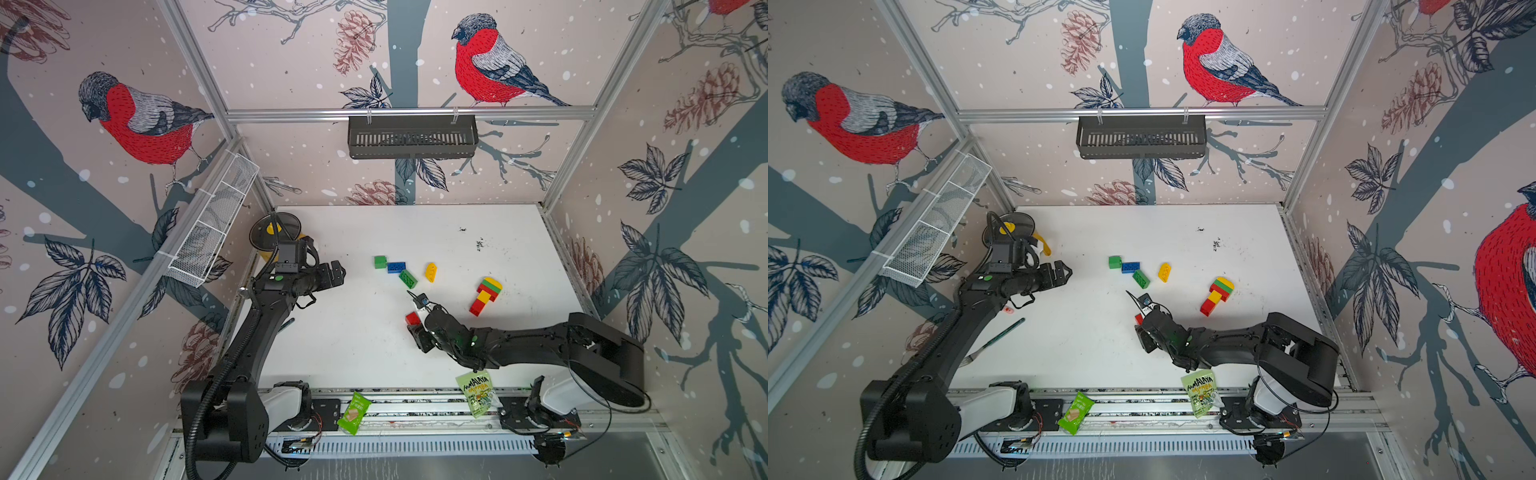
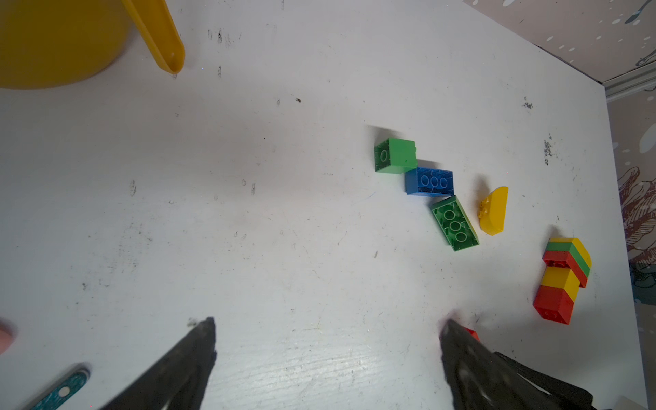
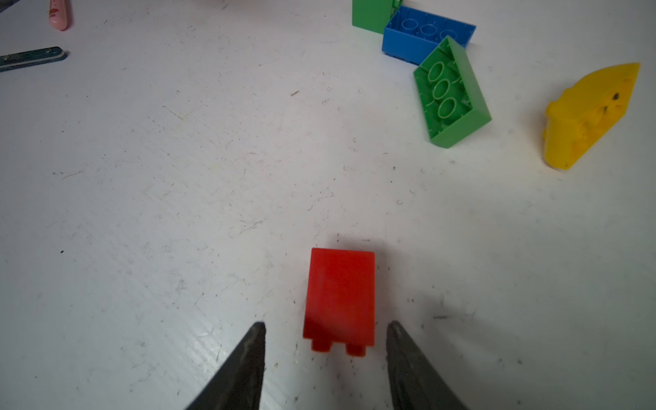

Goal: Assemble an ice cream with lego
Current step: Place the lego brick at the center of the board, then adjust the lego brick at the center of the board.

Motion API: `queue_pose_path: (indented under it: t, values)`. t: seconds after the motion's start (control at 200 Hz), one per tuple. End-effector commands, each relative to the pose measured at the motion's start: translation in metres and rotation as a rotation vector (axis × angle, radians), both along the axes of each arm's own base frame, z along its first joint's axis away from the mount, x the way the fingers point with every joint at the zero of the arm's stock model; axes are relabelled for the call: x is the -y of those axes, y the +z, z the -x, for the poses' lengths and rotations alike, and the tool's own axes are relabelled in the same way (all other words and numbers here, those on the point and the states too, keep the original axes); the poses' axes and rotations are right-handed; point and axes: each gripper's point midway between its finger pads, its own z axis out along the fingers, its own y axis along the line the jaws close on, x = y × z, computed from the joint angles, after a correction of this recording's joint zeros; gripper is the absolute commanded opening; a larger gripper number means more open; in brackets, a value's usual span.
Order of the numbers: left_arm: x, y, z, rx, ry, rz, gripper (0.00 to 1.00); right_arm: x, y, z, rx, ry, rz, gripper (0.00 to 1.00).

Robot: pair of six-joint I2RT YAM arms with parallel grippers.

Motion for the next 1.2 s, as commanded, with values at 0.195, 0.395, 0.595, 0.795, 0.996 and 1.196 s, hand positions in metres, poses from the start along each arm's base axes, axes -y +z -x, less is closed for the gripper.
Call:
queue_pose_path:
  t: [0.195, 0.395, 0.595, 0.795, 0.996, 1.196]
  values:
    - [-0.004, 0.005, -0.002, 0.021, 0.005, -0.022, 0.98, -0.008, -0.002, -0.009, 0.020, -0.012, 0.006, 0.48]
    - [-0.004, 0.005, -0.002, 0.023, 0.006, -0.026, 0.98, -0.011, -0.008, -0.011, 0.016, -0.008, 0.035, 0.43]
    - [-0.005, 0.007, -0.001, 0.027, 0.006, -0.030, 0.98, -0.014, -0.011, -0.015, 0.019, -0.012, 0.070, 0.38]
    - [-0.007, 0.006, 0.001, 0.027, 0.009, -0.042, 0.98, -0.018, -0.011, -0.014, 0.027, 0.007, 0.094, 0.55]
    - [-0.007, 0.007, 0.002, 0.031, 0.011, -0.045, 0.98, -0.018, -0.011, -0.015, 0.036, 0.002, 0.097, 0.54]
    - [-0.008, 0.009, 0.002, 0.034, 0.010, -0.045, 0.98, -0.023, -0.016, -0.016, 0.034, 0.017, 0.118, 0.50]
